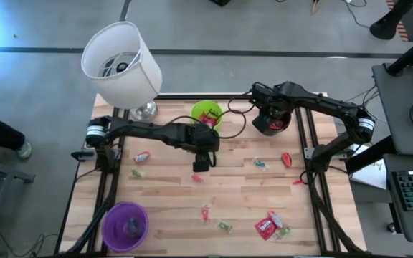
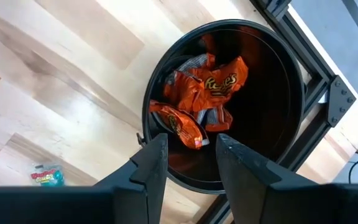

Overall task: Sort candy
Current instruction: Put the green gummy candy into the violet bucket

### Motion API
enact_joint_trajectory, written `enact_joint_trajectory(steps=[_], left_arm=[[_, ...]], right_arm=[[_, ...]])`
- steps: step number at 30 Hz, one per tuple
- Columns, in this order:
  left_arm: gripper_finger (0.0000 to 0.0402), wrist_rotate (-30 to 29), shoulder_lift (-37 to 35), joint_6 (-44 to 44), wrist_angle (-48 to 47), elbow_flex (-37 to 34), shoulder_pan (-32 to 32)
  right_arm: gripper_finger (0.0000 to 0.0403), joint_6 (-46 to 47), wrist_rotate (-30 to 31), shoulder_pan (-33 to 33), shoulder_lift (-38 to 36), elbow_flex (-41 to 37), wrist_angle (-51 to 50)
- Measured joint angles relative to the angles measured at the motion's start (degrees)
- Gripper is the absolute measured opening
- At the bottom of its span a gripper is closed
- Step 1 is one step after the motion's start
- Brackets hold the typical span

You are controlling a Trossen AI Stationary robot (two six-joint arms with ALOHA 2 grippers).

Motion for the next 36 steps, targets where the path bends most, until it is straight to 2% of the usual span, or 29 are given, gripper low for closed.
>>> enact_joint_trajectory(steps=[4, 14, 28, 36], left_arm=[[0.0168, 0.66, 1.76, 0.37, 2.34, -0.06, 0.85], [0.0168, 7.2, 6.9, -1.35, 3.74, 0.22, 2.92], [0.0168, 8.83, 10.66, -1.89, 7.18, 0.22, 3.11], [0.0168, 10.22, 13.07, -4.4, 8.29, 0.22, 3.71]], right_arm=[[0.013, 0.0, 0.12, -0.02, -0.12, 0.0, 0.09], [0.013, -0.13, 0.08, -0.02, -0.22, 0.0, 0.19], [0.013, -0.09, -0.08, 0.0, -0.28, 0.0, 0.16], [0.013, -0.03, -3.97, 0.0, -0.28, 0.0, 0.14]])
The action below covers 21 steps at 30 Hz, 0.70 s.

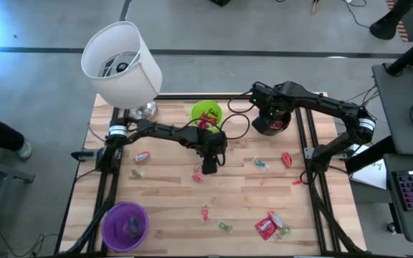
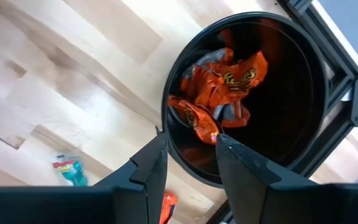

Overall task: Sort candy
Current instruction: Put the green gummy candy into the violet bucket

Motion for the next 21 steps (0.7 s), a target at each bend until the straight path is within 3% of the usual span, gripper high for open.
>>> enact_joint_trajectory(steps=[12, 21], left_arm=[[0.0154, 1.64, 2.64, -0.19, 1.57, 0.17, 0.27], [0.0059, 3.07, 2.0, -0.03, 1.11, 0.11, 0.52]], right_arm=[[0.013, 0.01, -0.35, 0.0, -0.39, 1.07, 0.02], [0.013, -0.08, -0.34, -0.02, -0.46, 1.14, 0.02]])
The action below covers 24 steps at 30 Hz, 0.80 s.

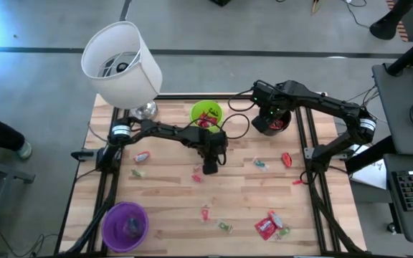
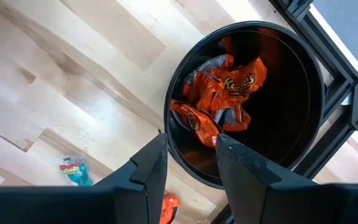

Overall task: Sort candy
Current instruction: Put the green gummy candy into the violet bucket

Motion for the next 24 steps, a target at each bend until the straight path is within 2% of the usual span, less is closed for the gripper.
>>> enact_joint_trajectory(steps=[5, 15, 22, 24], left_arm=[[0.0009, 1.27, -0.27, 0.46, -5.27, 2.04, 0.0], [0.0002, 1.7, -0.43, 2.23, -11.58, 8.15, 0.02], [0.0001, 1.97, -0.47, 7.85, -30.65, 15.5, -0.07], [0.0001, 4.05, -0.59, 9.23, -35.27, 17.07, -0.08]], right_arm=[[0.013, 0.02, 0.04, 0.0, 0.0, 0.0, 0.0], [0.013, 0.04, 0.28, 0.0, -0.02, 0.0, 0.0], [0.013, 0.04, 0.45, 0.0, -0.02, 0.0, 0.0], [0.013, -0.02, 0.45, 0.0, -0.02, 0.0, 0.0]])
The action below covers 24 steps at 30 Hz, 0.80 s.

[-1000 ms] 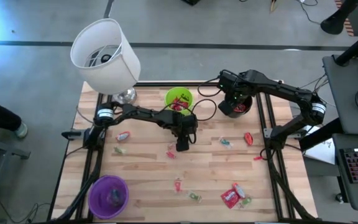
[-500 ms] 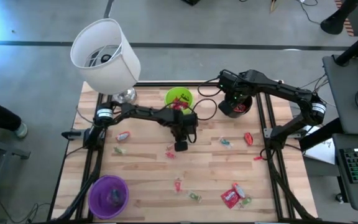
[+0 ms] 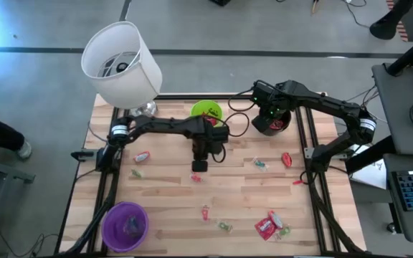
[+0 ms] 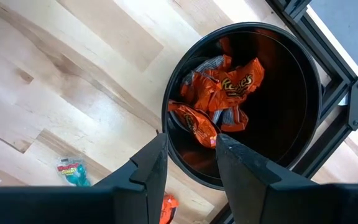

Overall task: Sort candy
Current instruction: Put the green gummy candy into the violet bucket

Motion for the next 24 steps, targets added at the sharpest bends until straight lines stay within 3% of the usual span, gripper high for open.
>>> enact_joint_trajectory(steps=[5, 11, 24], left_arm=[[0.0, 5.25, -1.73, 0.79, -5.11, 0.81, -0.11], [0.0, 5.43, -6.5, -3.43, -7.36, 0.48, -0.81], [0.0, 4.84, -21.14, -24.13, -10.08, -3.85, -5.71]], right_arm=[[0.013, -0.93, 0.09, -0.02, 0.0, -0.06, 0.0], [0.013, -3.83, 0.11, -0.02, 0.0, -0.33, 0.15], [0.013, -10.03, 0.08, -0.02, 0.0, -0.44, 0.2]])
